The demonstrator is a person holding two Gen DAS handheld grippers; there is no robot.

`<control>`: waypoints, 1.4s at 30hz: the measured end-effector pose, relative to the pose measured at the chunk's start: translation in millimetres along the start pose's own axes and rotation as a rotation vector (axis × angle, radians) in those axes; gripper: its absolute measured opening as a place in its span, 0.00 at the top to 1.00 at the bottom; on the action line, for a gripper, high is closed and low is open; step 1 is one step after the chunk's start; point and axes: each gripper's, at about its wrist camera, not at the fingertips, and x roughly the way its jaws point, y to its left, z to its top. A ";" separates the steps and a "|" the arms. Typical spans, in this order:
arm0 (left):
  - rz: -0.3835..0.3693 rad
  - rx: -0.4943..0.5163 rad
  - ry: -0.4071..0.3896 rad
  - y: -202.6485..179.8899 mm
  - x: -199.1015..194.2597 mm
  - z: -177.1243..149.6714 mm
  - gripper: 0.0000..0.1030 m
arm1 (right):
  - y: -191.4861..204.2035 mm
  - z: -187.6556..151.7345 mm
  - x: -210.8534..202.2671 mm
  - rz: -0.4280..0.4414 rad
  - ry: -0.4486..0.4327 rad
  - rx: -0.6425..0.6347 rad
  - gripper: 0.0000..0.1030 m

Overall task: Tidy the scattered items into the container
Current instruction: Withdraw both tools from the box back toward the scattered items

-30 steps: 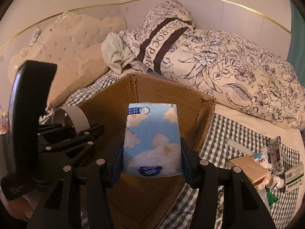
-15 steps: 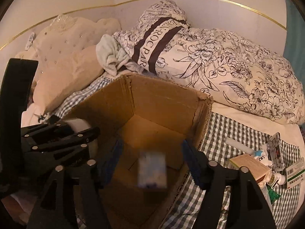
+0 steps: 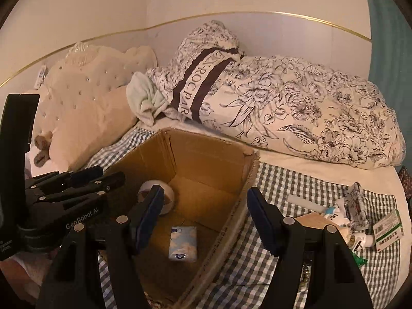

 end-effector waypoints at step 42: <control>-0.095 0.087 -0.223 -137.0 -121.4 2.0 0.00 | -141.0 -32.9 -196.1 -0.234 -0.174 0.081 0.00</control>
